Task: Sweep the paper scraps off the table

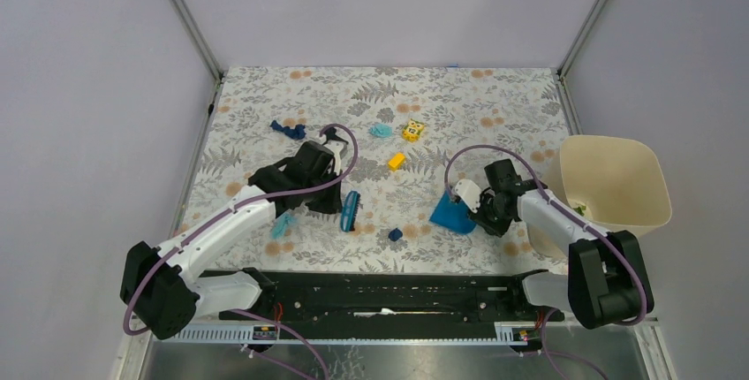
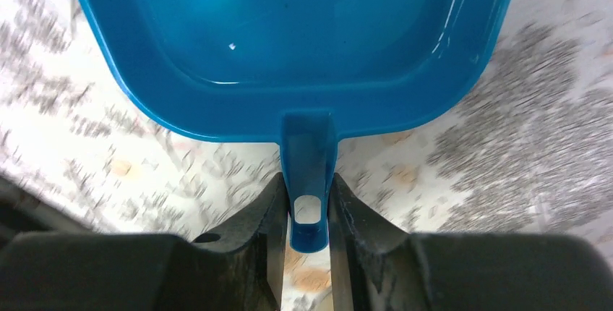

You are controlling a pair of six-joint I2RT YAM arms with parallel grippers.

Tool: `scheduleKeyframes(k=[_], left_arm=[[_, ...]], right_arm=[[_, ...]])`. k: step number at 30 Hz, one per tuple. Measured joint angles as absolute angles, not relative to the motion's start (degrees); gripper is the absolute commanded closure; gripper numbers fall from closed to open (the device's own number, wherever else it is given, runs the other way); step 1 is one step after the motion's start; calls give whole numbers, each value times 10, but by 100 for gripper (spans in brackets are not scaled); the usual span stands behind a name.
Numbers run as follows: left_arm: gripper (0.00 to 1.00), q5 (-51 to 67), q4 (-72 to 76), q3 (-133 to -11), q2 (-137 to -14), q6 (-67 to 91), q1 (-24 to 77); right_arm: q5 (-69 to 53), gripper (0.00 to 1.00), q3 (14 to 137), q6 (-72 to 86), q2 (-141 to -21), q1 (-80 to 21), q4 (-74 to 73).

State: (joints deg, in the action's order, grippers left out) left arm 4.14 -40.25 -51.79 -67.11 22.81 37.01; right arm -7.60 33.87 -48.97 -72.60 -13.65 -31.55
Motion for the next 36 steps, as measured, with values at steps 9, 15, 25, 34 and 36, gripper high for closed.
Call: scheduleKeyframes(k=[9,15,25,34,36], left_arm=[[100,20,-481,-590,-674,213,370],[100,22,-538,-634,-718,205,370],[100,79,-542,-620,-773,231,370],[100,212,-389,-544,-785,300,376],[100,233,-353,-536,-794,310,380]], right_arm=[[-58,92,406,-541,-687,-145,-515],[-16,93,432,-557,-676,-209,-597],[56,99,440,-475,-735,-307,-557],[97,100,446,-410,-778,-412,-505],[99,100,442,-400,-789,-437,-502]])
